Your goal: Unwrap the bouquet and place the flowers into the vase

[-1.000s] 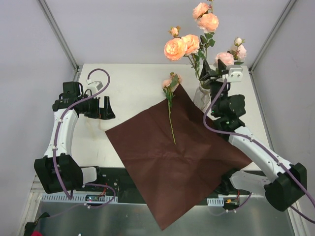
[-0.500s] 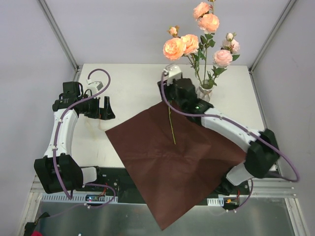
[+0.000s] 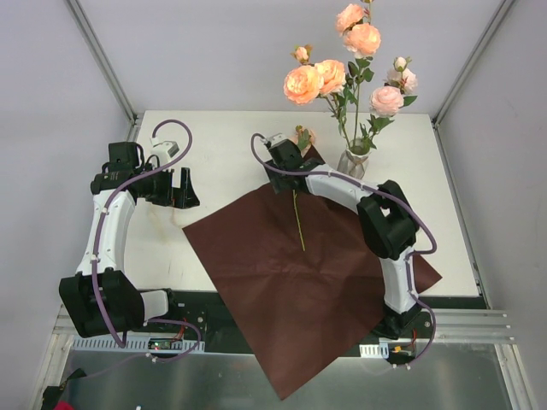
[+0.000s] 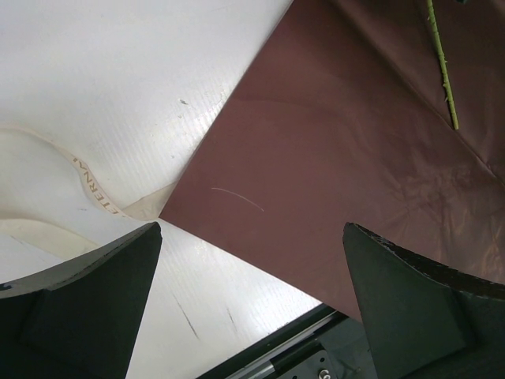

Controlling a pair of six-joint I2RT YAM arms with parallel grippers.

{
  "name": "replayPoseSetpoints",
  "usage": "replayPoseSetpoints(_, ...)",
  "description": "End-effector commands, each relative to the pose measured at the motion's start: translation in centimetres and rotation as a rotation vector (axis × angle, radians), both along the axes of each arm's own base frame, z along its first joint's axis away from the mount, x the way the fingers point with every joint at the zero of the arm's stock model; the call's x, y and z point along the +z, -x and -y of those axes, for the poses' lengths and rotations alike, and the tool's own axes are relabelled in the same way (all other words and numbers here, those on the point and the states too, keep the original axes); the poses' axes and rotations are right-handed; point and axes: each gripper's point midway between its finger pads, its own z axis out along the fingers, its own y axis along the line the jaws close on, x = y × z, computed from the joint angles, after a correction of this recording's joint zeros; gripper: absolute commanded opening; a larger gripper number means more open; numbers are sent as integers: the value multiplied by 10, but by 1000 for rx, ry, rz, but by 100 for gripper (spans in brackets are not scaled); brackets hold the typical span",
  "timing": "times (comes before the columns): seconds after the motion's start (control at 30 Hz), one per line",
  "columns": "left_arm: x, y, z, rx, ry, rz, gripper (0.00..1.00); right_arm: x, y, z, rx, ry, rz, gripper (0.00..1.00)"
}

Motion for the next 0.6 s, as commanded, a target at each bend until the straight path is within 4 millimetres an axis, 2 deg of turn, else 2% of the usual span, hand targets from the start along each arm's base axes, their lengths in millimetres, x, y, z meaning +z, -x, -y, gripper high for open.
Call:
replayPoseSetpoints(0.0,4,3,0,-19,-3,17,99,1,-9,12,-81,-6,-30,62)
replayPoseSetpoints(0.17,1,3,2,-28,10,3,99,-13,-10,23,-120,6,-58,61)
replayPoseSetpoints(0.37,-1,2,1,-28,7,-2,99,-29,-12,23,-131,19,-99,59)
replayPoseSetpoints(0.47,-1,2,1,-28,7,-1,99,-34,-15,20,-143,15,-111,56)
replayPoseSetpoints(0.57,-1,3,1,-25,6,-3,99,-37,-19,19,-171,-17,-115,48)
